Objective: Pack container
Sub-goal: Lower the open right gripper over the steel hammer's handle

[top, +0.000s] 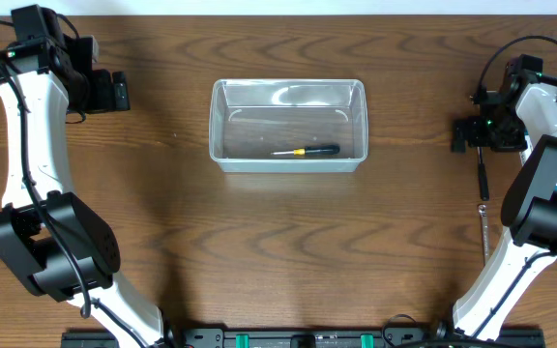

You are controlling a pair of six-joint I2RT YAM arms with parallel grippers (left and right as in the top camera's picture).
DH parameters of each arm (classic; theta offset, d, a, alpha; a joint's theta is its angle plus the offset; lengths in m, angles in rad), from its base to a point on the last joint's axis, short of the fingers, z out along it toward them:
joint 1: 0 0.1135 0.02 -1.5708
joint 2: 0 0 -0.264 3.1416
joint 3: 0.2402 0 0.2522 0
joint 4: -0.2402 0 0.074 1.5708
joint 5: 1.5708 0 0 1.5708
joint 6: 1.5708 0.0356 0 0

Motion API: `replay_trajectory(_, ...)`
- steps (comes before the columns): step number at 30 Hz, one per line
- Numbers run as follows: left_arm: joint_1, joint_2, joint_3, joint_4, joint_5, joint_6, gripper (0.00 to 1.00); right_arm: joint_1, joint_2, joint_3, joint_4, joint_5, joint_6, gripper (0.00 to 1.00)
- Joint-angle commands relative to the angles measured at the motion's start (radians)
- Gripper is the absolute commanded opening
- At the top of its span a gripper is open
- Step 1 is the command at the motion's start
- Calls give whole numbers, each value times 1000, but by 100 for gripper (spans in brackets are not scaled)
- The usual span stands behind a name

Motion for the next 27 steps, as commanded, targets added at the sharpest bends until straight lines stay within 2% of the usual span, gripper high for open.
replay_trajectory(1,2,7,-8,-3,-12,10,98,2,5,18,3,7,-4,99)
replay_trajectory(6,2,7,-7,-3,-12,10,98,2,5,18,5,7,-4,97)
replay_trajectory(18,2,7,-8,-3,-12,10,98,2,5,18,8,8,11,77)
replay_trajectory(27,2,7,-8,-3,-12,10,98,2,5,18,10,8,11,69)
